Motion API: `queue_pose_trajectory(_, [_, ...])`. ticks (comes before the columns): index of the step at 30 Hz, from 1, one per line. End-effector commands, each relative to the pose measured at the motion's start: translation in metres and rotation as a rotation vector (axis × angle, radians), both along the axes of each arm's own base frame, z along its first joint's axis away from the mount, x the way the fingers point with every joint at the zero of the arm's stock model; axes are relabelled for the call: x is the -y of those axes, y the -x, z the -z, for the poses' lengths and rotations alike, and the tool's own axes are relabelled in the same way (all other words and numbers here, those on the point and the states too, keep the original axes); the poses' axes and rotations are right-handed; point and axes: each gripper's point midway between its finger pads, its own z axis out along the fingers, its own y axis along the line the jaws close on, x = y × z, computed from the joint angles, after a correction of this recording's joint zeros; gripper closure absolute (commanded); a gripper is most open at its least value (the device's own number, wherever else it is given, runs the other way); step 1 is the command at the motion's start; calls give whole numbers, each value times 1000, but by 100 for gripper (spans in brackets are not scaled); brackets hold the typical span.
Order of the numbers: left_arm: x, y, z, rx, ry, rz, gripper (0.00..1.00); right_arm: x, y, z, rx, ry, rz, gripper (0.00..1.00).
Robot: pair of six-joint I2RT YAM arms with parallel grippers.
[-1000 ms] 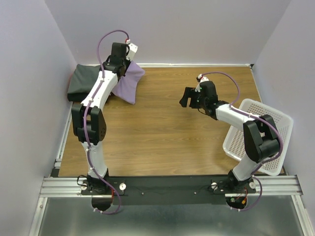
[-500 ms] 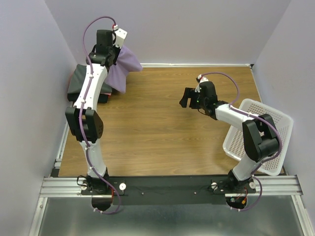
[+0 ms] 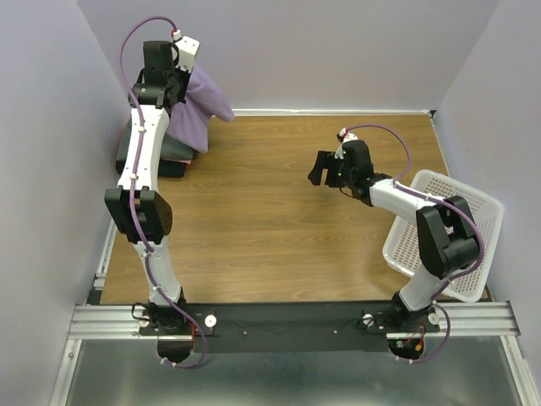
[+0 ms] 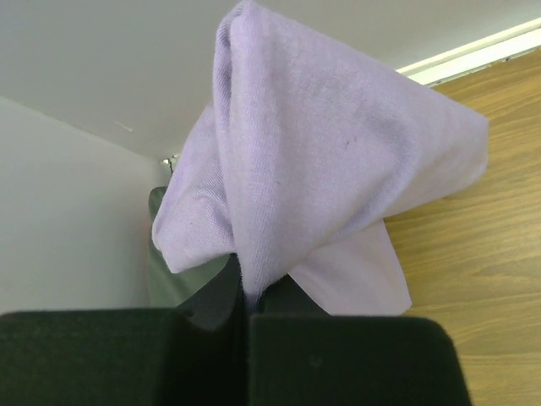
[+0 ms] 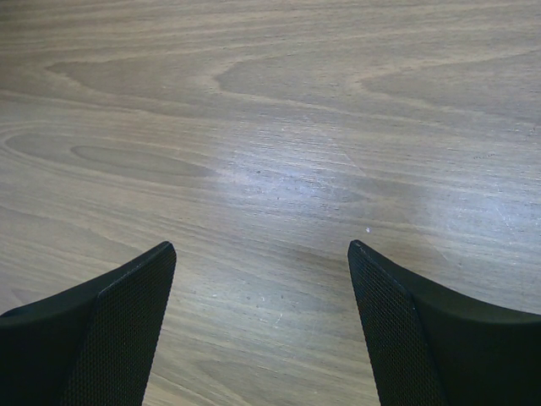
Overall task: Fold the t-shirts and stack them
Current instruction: Neatly place the folded tshirt to the corner
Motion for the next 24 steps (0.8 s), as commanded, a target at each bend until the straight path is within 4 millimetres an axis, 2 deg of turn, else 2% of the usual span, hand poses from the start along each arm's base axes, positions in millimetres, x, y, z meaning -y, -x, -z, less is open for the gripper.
queue_pose_trajectory(1, [-2,-6,-7,20,50,25,100,1,1,3,-3,7,-16,11])
queue_pose_trajectory(4, [-18,-7,-2,9,59,3,100,0,1,4,-5,6,-19,11])
queue_pose_trajectory(10, [-46,-16,28,-46,71,-61,100,1,1,3,-1,7,-20,11])
queue_pose_trajectory(14, [-70,-17,40,-63,64,-126,100,1,1,2,2,7,-21,11])
queue_pose_trajectory(19, [-96,-24,68,-107,53,-190,100,0,2,1,3,7,-21,10])
queue_pose_trajectory(24, [-127,-22,78,-117,38,-288,100,1,2,1,2,7,-21,10])
